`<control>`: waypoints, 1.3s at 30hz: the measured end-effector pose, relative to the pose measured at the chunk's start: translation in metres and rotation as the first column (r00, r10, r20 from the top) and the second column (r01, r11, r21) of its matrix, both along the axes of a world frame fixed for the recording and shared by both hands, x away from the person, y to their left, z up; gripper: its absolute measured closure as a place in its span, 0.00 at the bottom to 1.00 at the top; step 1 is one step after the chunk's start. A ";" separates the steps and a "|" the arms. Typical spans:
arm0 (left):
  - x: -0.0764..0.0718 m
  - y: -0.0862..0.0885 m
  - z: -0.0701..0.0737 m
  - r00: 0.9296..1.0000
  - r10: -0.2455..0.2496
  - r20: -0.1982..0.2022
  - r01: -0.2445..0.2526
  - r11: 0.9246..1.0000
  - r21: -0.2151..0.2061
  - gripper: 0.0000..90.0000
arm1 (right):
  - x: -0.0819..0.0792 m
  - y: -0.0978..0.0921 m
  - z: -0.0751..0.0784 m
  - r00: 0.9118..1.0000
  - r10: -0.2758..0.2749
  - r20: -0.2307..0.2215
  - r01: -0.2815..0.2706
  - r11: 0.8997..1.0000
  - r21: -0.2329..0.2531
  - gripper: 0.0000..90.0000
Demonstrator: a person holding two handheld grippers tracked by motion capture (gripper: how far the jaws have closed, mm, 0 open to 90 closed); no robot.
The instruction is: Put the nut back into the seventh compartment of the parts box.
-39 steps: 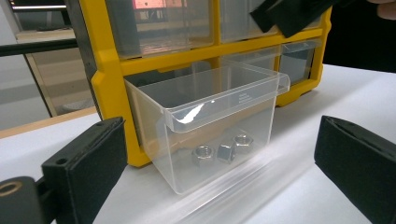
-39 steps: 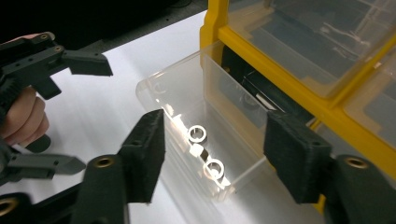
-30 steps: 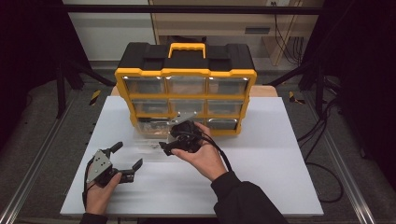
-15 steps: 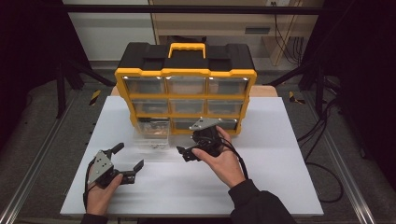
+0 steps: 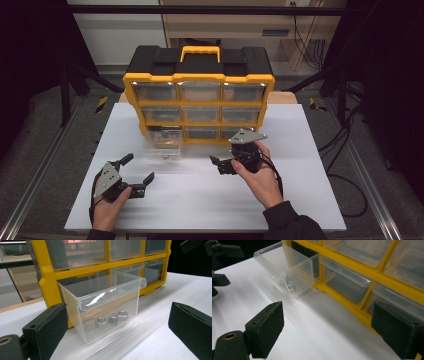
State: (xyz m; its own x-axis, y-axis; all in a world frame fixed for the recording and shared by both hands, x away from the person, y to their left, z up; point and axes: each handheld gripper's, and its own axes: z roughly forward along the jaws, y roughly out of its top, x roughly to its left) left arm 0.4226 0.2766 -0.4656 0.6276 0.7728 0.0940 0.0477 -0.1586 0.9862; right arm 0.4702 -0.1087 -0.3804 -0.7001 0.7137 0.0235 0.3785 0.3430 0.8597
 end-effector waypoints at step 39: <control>-0.006 -0.008 0.003 1.000 -0.017 -0.018 0.017 1.000 -0.017 0.03 | -0.029 -0.111 -0.032 0.970 -0.164 0.179 0.149 0.984 0.095 0.06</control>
State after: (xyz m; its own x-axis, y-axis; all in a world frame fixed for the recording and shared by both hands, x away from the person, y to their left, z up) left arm 0.4166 0.2686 -0.4624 0.6423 0.7634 0.0693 0.0633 -0.1430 0.9877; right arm 0.4408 -0.2199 -0.4126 -0.5775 0.8157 -0.0346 0.2537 0.2195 0.9421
